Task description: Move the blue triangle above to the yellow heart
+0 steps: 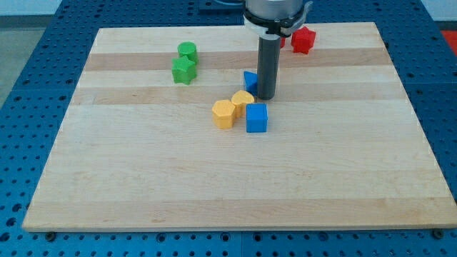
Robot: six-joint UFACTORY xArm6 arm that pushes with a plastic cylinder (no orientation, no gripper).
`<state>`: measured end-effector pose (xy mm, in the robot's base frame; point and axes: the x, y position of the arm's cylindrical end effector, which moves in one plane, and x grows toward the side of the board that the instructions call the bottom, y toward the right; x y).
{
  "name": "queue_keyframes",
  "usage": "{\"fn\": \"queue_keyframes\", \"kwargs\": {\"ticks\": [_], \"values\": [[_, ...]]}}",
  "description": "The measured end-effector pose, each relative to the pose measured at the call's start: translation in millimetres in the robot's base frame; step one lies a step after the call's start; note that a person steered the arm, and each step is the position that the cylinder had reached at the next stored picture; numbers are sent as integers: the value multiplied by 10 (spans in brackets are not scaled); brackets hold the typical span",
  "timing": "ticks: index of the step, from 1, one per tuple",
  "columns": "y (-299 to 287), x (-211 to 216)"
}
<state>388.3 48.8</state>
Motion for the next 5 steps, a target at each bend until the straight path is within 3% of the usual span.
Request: {"fn": "queue_keyframes", "kwargs": {"ticks": [2, 5], "values": [[-34, -204], [-775, -321]]}}
